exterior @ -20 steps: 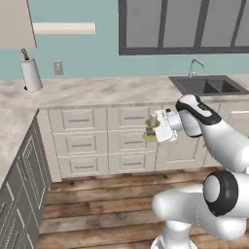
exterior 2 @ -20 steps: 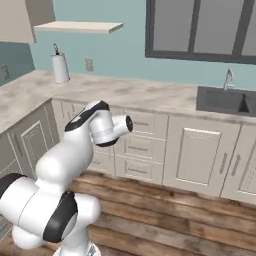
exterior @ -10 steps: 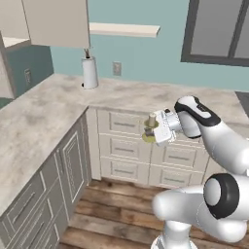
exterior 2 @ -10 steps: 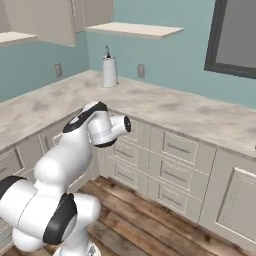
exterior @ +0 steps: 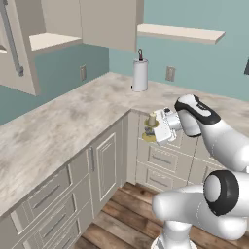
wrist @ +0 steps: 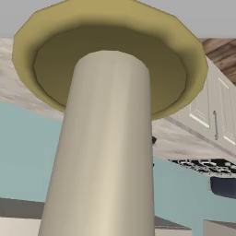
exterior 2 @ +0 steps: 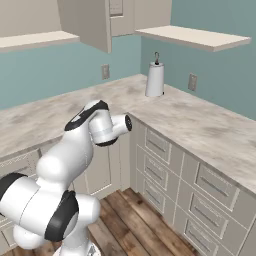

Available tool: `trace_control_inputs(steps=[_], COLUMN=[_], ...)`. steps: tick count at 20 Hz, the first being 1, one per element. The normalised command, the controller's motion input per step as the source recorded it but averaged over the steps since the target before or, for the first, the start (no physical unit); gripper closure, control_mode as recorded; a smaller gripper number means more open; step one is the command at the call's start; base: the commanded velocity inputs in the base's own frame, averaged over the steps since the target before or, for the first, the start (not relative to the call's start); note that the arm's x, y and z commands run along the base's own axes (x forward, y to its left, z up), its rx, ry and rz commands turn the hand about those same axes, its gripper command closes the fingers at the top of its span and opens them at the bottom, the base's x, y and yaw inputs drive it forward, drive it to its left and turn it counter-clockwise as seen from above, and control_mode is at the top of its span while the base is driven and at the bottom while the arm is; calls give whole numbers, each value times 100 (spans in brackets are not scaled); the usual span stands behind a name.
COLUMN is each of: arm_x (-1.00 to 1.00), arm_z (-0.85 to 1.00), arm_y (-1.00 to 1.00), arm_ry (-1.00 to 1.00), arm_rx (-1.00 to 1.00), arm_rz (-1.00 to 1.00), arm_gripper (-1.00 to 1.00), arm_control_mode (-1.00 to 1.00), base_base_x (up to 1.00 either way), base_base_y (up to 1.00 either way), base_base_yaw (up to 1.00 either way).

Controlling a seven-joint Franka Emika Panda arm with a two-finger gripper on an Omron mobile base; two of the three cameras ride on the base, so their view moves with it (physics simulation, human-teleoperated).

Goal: Pick the candle and candle from the dining table and place them in the open cabinet. Close the cabinet after placing the objects.

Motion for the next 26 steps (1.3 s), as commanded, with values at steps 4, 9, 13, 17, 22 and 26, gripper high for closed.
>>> trace_control_inputs(steps=[4, 9, 13, 17, 22, 26], arm_x=[0, 0, 0, 0, 0, 0], arm_z=[0, 0, 0, 0, 0, 0], arm_y=[0, 0, 0, 0, 0, 0], arm_ry=[0, 0, 0, 0, 0, 0], arm_rx=[0, 0, 0, 0, 0, 0], arm_rz=[0, 0, 0, 0, 0, 0], arm_gripper=[100, 100, 100, 100, 100, 100], arm_control_mode=[100, 100, 100, 100, 100, 100], base_base_x=[57, 63, 69, 70, 58, 39], base_base_y=[0, 0, -1, -9, -22, -37], base_base_yaw=[50, 44, 41, 44, 46, 45])
